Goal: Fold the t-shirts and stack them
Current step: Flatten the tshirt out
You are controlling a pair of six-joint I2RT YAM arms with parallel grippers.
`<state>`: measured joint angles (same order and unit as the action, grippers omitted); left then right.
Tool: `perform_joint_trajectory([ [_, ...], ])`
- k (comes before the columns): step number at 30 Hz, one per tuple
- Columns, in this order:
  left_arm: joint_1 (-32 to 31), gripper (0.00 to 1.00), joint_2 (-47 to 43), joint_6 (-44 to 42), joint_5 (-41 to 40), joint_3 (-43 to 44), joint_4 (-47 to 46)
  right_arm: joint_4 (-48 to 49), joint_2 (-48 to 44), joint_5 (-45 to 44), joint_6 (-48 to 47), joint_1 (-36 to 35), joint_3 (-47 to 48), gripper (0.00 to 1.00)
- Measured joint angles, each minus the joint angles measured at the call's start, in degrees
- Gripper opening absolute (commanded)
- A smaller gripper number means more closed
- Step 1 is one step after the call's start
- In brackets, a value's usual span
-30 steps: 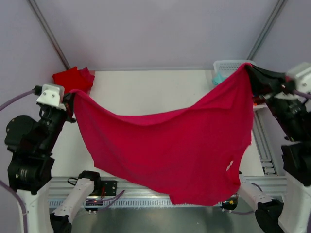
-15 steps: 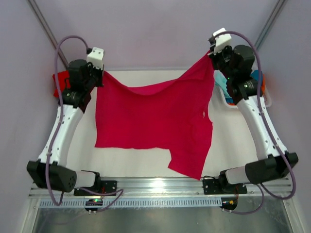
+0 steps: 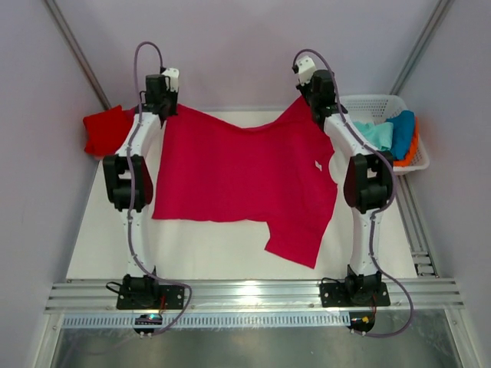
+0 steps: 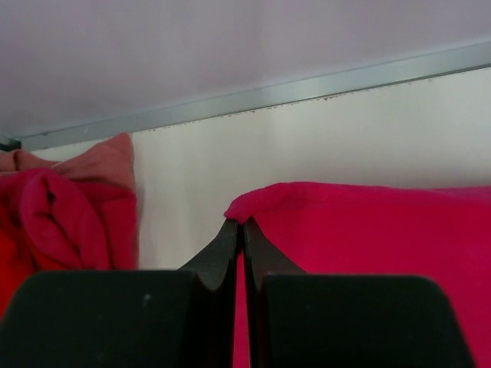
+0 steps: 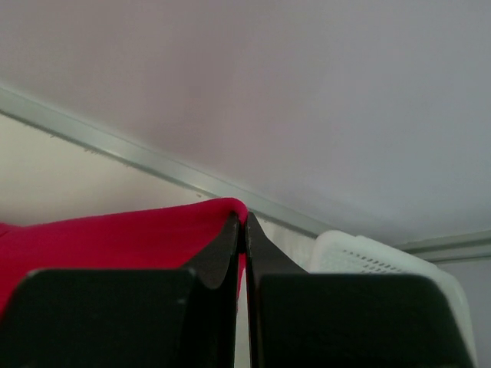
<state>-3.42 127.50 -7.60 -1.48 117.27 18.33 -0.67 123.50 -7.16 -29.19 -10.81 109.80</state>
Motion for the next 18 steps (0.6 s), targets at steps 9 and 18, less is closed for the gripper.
perform_joint_trajectory([
  [9,1.8,0.00,20.7,-0.5,-0.4,16.2,-1.4,7.0,19.6,-4.9,-5.6,0.1,18.5,0.03],
  [18,1.9,0.08,26.3,-2.6,-1.6,21.0,-4.8,15.7,28.5,-5.8,-9.4,0.1,21.2,0.10],
])
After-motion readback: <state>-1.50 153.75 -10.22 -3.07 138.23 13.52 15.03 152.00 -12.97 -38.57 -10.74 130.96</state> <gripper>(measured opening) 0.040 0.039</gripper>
